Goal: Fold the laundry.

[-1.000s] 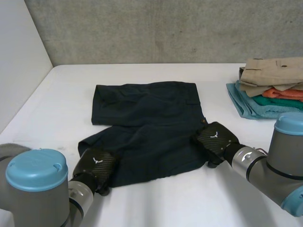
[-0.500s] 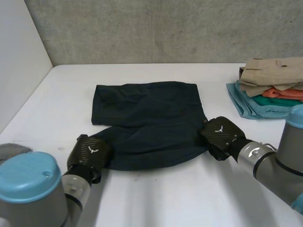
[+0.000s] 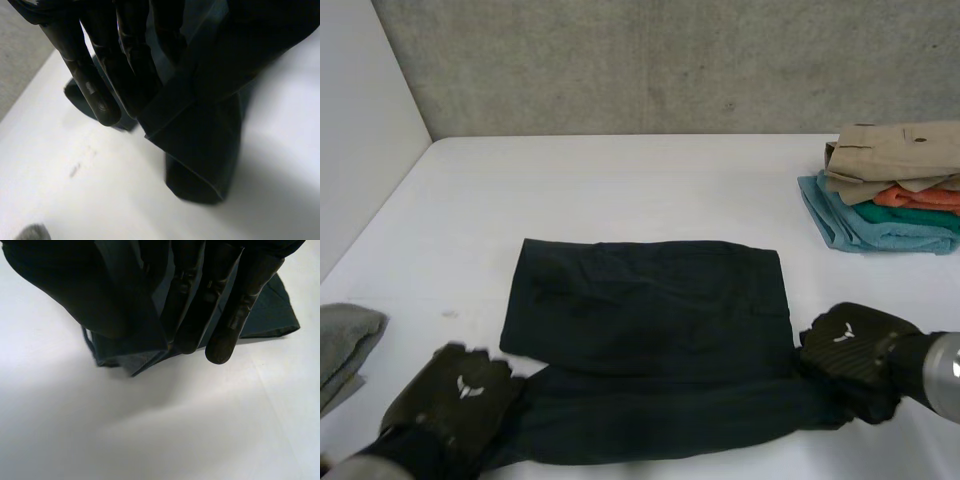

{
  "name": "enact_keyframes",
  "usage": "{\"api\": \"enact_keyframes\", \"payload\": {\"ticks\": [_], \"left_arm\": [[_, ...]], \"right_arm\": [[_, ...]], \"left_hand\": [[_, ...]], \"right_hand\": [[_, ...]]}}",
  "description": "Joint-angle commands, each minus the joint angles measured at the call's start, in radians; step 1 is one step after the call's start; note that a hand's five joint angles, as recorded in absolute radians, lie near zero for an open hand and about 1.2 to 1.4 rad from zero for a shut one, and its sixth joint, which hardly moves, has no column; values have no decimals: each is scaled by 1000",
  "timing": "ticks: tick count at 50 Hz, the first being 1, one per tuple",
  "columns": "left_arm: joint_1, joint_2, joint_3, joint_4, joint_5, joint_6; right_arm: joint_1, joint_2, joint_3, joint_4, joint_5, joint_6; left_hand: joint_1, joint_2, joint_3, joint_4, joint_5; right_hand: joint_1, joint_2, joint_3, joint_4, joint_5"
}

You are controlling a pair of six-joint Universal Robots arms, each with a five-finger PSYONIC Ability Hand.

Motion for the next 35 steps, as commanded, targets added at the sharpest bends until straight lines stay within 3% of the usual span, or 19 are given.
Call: {"api": "enact_keyframes", "payload": {"ticks": [1,7,13,19,24,29,35], "left_arm": [[67,-247,84,176,-11,7],[96,-371,214,245,-11,8],[99,-446,394,315,-9,42],[107,-501,660,440,-9,223],[121,-491,834,639,-39,295],[116,-418,900,831,-78,294],[113,-342,840,848,-78,287]], "right_arm": [[115,199,-83,-171,55,116],[132,252,-176,-283,113,188],[190,340,-411,-323,159,281],[232,393,-713,-386,220,387],[242,392,-922,-620,280,514],[242,349,-931,-826,296,588],[244,311,-898,-842,288,596]], "left_hand": [[275,205,208,194,234],[275,205,208,194,234],[275,205,208,194,234],[275,205,208,194,234],[275,205,208,194,234],[275,205,208,194,234],[275,205,208,194,234]], "right_hand": [[462,222,216,204,229],[462,222,216,204,229],[462,222,216,204,229],[462,222,216,204,229],[462,222,216,204,229],[462,222,216,204,229],[462,222,216,204,229]]}}
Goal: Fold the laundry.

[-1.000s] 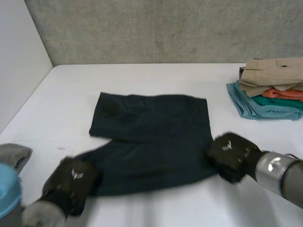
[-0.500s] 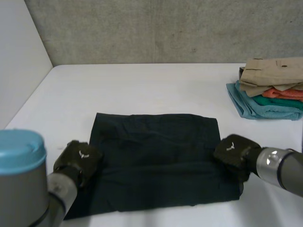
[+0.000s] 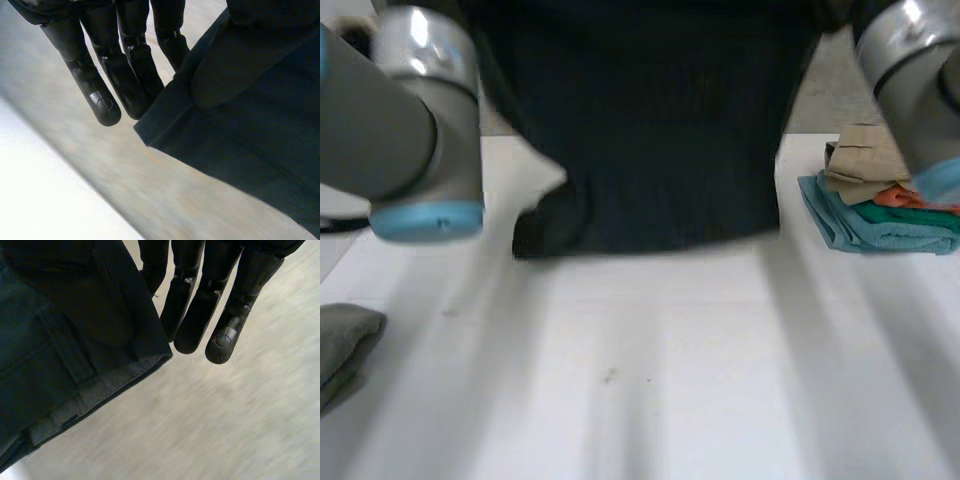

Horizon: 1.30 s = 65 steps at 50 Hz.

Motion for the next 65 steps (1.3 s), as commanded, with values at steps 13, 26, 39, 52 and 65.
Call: {"api": "enact_keyframes", "payload": {"ticks": [13,26,39,52,65], "left_arm": [[-26,150,-475,-24,-13,-156],[-138,98,-833,-184,-75,-224],[-213,220,-919,-539,-158,-316],[-317,219,-899,-699,-138,-460],[32,130,-612,-408,151,-262]], "right_arm": [[1,-42,354,-63,-39,10],[4,-10,695,73,-118,-154],[-14,-149,850,478,-116,-346],[-56,-231,1045,513,-134,-515],[-54,-229,1082,357,-150,-447]], "left_hand": [[272,205,204,193,212],[272,205,204,193,212],[272,205,204,193,212],[-855,-922,-923,-933,-915],[-834,-902,-902,-913,-894]], "right_hand": [[442,222,213,204,217],[442,222,213,204,217],[442,222,213,204,217],[442,222,213,204,217],[442,222,213,204,217]]}}
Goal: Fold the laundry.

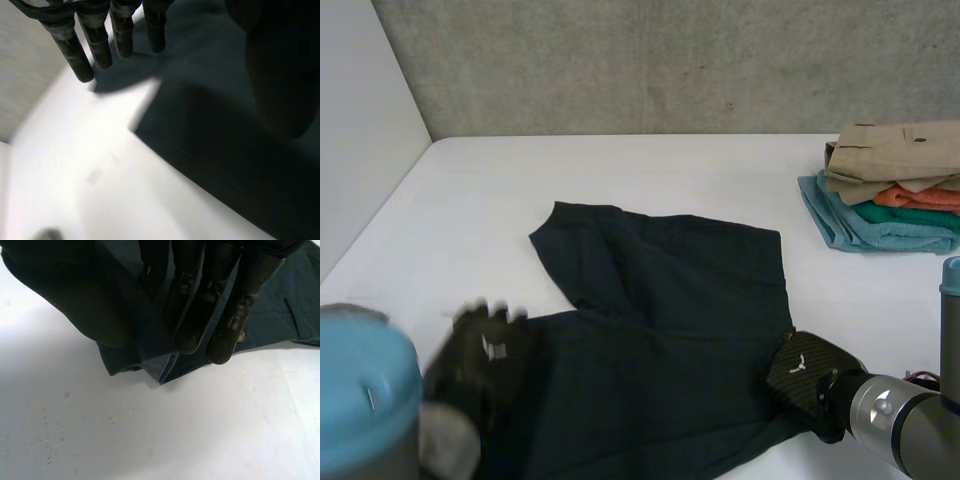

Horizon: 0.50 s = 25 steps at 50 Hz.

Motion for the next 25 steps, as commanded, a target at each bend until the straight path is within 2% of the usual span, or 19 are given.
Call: {"api": "enact_keyframes", "payload": {"ticks": [1,3,4,9,14,18,21,25], "left_arm": [[242,-140,149,275,316,119],[277,-188,182,323,383,132],[314,-238,227,355,445,135],[355,-419,399,374,568,133],[362,-570,554,358,625,126],[363,-675,672,288,688,107],[365,-718,731,239,747,98],[363,-765,789,202,785,97]], "right_arm": [[2,1,4,-40,-14,42],[2,2,8,-50,-16,46],[2,2,10,-53,-16,46],[1,2,17,-73,-16,48],[1,7,31,-98,-16,50],[1,11,37,-109,-16,50],[1,14,43,-122,-16,50],[-1,21,50,-139,-14,50]], "left_hand": [[51,43,41,46,50],[89,81,79,84,88],[115,107,105,111,115],[192,184,182,187,191],[218,210,209,214,218],[283,275,273,278,282],[347,339,337,343,346],[412,404,402,408,411]], "right_hand": [[442,222,201,204,217],[442,222,201,204,217],[442,222,201,204,217],[442,222,201,204,217],[442,222,201,204,217],[442,222,201,204,217],[442,222,201,204,217],[442,222,201,204,217]]}}
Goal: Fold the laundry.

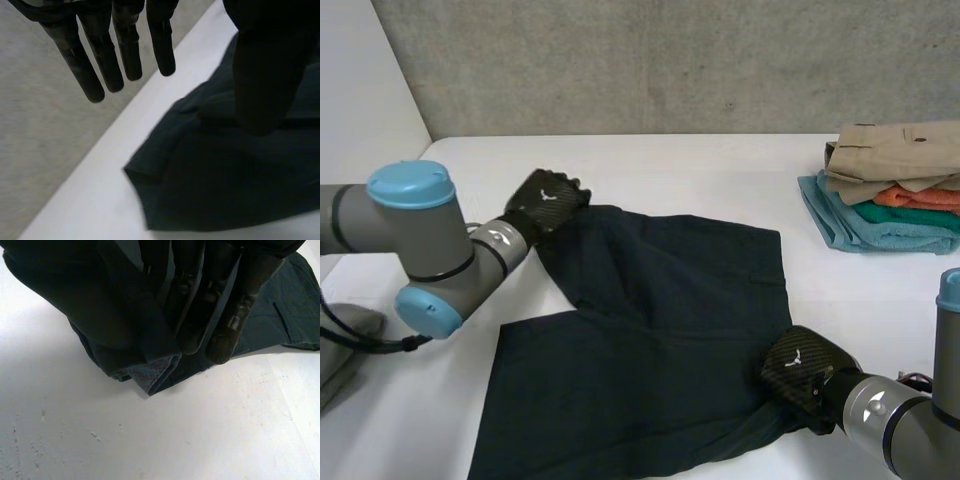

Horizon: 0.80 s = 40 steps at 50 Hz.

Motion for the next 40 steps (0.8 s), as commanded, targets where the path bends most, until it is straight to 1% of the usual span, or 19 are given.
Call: {"api": "enact_keyframes", "payload": {"ticks": [1,8,9,17,21,25,27,28,31,32,35,36,38,40], "left_arm": [[-2,-90,115,-87,82,-11],[-4,-148,167,-93,84,-5],[-2,-160,181,-95,82,-5],[-1,-193,216,-116,82,5],[-1,-197,221,-121,81,12],[1,-196,230,-119,59,23],[2,-191,228,-122,27,28],[-1,-181,219,-124,-23,38],[-13,-171,199,-128,-120,63],[-15,-153,170,-135,-187,89],[-15,-92,106,-139,-292,127],[-15,-48,54,-139,-344,139],[-16,-10,3,-139,-387,141],[-25,42,-66,-138,-406,140]], "right_arm": [[-1,10,11,-26,1,0],[-3,14,11,-26,1,0],[-3,15,11,-26,1,0],[-3,19,11,-33,1,0],[-3,19,14,-33,1,0],[-4,19,18,-33,1,0],[-4,19,18,-33,3,0],[-4,19,18,-33,3,0],[-4,19,19,-33,3,0],[-3,19,19,-33,4,2],[-1,18,18,-31,6,12],[-1,18,16,-31,6,15],[-1,16,16,-29,4,20],[-1,16,16,-28,3,22]], "left_hand": [[167,170,170,167,165],[223,226,225,222,221],[293,296,295,292,291],[619,622,621,618,617],[894,897,897,894,892],[895,898,898,894,893],[895,898,898,894,893],[895,898,898,894,893],[895,898,898,894,893],[895,898,898,894,893],[895,898,898,894,893],[895,898,898,894,893],[895,898,898,894,893],[895,898,898,894,893]], "right_hand": [[442,222,201,204,217],[442,222,201,204,217],[442,222,201,204,217],[442,222,201,204,217],[442,222,201,204,217],[442,222,201,204,217],[442,222,201,204,217],[442,222,201,204,217],[442,222,201,204,217],[442,222,201,204,217],[442,222,201,204,217],[442,222,201,204,217],[442,222,201,204,217],[442,222,201,204,217]]}}
